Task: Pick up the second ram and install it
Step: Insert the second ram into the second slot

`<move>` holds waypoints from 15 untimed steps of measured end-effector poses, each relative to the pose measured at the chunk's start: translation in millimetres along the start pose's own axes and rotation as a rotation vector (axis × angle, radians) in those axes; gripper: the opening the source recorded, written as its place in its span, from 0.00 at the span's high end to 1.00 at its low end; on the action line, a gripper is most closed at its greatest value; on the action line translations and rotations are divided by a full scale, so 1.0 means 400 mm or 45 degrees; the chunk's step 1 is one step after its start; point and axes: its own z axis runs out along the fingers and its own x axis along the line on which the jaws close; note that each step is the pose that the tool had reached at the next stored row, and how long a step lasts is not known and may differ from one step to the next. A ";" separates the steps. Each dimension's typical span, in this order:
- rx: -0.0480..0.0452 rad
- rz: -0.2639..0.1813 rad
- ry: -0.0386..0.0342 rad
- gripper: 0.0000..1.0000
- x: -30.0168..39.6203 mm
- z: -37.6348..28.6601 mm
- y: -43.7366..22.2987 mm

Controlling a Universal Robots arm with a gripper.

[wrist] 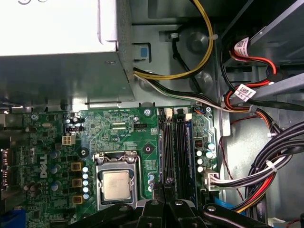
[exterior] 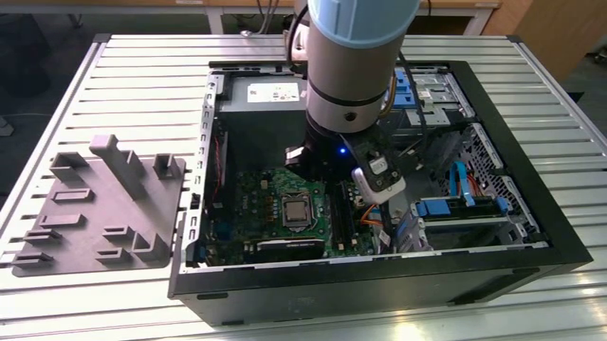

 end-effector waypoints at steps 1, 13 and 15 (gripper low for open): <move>0.000 0.000 0.0000 0.89 -0.001 0.001 0.000; 0.000 0.001 -0.0001 0.89 -0.005 0.011 0.004; 0.000 0.001 -0.0001 0.89 -0.006 0.012 0.004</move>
